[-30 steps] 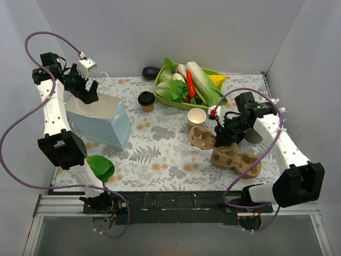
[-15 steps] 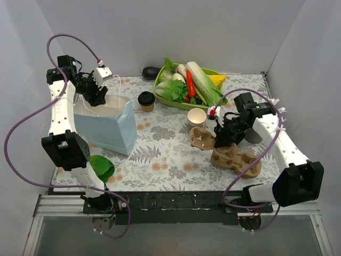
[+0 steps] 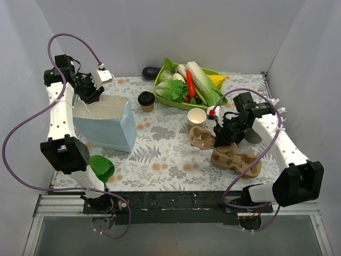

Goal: Pack the takeout coffee

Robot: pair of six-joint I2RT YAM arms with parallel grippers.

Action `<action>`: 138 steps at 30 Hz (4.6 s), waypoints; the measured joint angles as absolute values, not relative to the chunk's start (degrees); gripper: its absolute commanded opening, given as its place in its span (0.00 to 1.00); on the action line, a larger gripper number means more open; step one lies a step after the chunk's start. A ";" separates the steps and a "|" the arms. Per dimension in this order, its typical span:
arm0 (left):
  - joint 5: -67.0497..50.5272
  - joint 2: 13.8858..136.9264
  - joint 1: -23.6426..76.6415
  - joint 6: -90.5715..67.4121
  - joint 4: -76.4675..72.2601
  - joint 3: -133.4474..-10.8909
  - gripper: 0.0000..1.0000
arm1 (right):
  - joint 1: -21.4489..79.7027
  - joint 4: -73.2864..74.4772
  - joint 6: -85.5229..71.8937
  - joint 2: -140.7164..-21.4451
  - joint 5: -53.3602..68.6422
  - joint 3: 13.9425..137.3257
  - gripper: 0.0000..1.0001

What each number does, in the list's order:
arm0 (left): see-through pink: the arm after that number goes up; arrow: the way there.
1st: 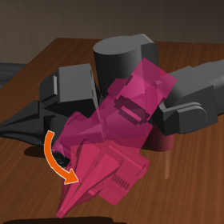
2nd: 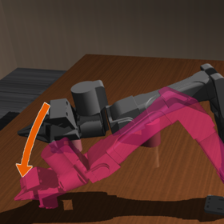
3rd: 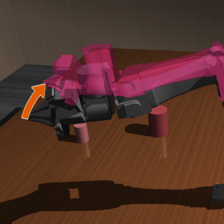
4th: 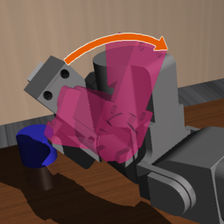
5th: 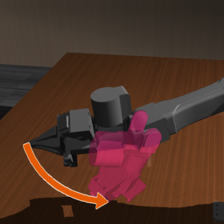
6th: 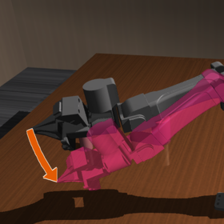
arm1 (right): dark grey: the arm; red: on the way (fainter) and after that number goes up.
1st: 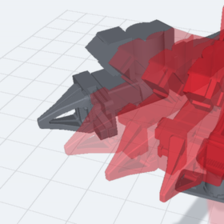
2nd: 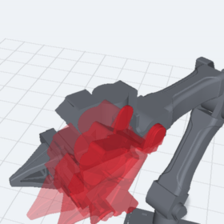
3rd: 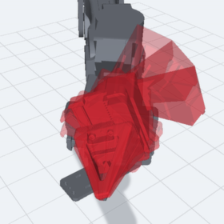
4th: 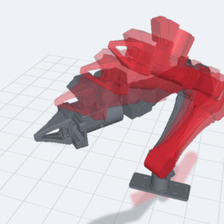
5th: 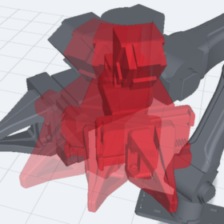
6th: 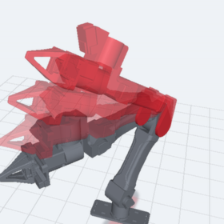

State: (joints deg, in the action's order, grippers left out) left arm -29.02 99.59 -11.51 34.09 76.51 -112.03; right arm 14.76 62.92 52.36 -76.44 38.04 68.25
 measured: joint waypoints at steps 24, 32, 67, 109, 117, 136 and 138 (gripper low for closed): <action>-26.13 101.95 -12.40 38.24 76.51 -118.98 0.70 | 14.83 62.30 52.14 -79.61 37.95 68.86 0.05; -27.11 102.65 -12.05 42.72 76.51 -116.07 0.50 | 14.87 61.47 51.22 -79.59 37.93 68.86 0.05; -32.53 81.56 -5.52 27.05 77.23 -99.11 0.00 | 22.28 59.90 42.50 -91.00 45.15 97.67 0.01; -48.58 82.13 15.97 -1.08 77.47 -86.91 0.46 | 28.34 49.76 19.20 -89.82 53.36 117.67 0.01; -46.46 83.66 16.29 -8.73 70.70 -91.24 0.68 | 28.53 48.99 19.18 -89.67 54.24 117.64 0.01; -13.85 78.26 16.25 -28.42 46.52 -102.06 0.98 | 33.91 29.82 16.45 -92.77 54.63 111.90 0.01; -9.06 76.90 16.16 -29.04 43.18 -103.26 0.98 | 34.72 28.29 16.47 -94.56 54.61 112.31 0.01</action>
